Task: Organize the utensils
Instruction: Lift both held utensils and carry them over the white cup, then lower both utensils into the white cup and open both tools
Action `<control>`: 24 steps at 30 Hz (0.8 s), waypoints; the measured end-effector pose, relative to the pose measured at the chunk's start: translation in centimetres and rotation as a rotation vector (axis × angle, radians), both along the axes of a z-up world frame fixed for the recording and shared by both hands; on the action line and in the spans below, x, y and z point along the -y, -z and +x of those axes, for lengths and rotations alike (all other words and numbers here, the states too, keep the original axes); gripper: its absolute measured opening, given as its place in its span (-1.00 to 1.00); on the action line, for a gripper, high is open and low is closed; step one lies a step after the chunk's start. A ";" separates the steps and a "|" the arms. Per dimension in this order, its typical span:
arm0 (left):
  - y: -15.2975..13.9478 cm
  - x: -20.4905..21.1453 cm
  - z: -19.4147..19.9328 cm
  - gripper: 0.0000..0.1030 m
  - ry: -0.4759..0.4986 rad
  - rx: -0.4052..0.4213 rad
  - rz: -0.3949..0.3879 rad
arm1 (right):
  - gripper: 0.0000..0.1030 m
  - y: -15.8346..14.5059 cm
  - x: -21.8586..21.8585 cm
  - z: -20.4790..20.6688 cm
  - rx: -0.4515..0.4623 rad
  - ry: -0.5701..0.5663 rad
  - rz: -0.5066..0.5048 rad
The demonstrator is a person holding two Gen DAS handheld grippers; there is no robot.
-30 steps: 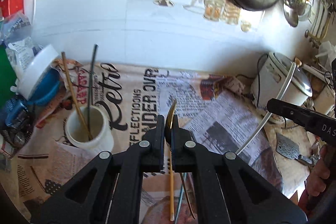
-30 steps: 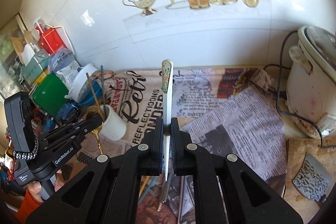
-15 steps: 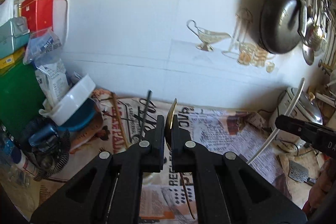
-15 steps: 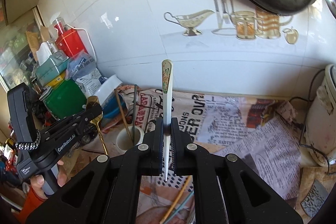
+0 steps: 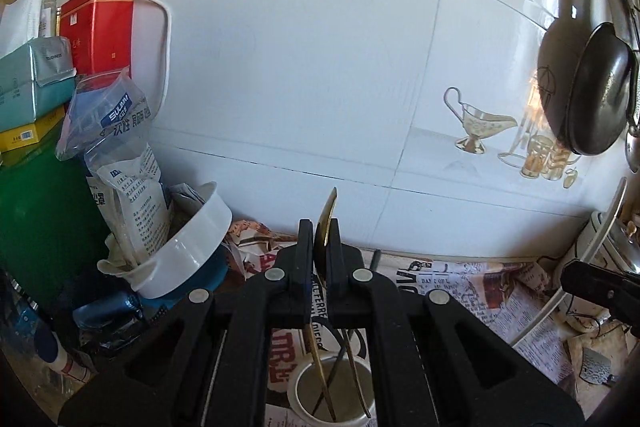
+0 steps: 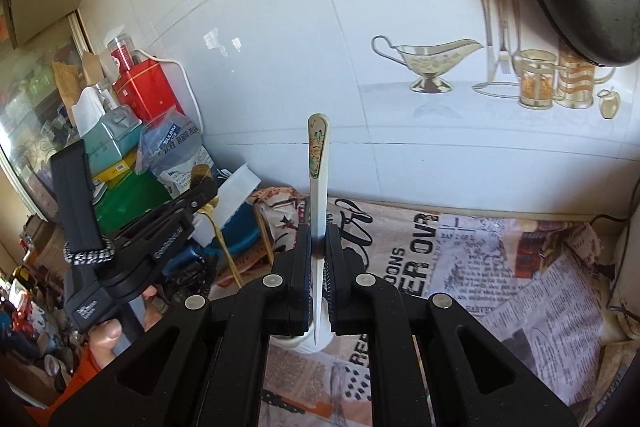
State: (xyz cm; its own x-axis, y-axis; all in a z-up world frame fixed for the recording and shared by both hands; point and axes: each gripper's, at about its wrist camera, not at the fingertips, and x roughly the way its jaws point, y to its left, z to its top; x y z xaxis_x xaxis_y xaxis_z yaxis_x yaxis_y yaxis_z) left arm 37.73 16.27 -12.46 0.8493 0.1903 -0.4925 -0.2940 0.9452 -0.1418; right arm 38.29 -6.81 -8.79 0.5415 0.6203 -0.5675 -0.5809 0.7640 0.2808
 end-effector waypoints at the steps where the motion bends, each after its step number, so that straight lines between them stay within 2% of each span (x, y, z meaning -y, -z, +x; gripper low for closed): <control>1: 0.4 -0.4 0.3 -0.94 -0.008 -0.003 -0.001 | -0.88 0.1 -0.5 0.1 -0.002 -0.002 0.002; 6: 2.3 -1.5 1.3 -0.94 -0.020 -0.034 0.009 | -0.88 0.9 -2.6 0.8 -0.020 -0.008 0.002; 13: 5.7 -1.6 1.6 -0.94 -0.003 -0.079 0.036 | -0.88 4.0 -5.4 2.0 -0.079 -0.015 -0.057; 24: 9.7 -1.5 1.1 -0.94 0.072 -0.211 -0.025 | -0.88 8.0 -7.3 1.9 -0.153 -0.030 -0.172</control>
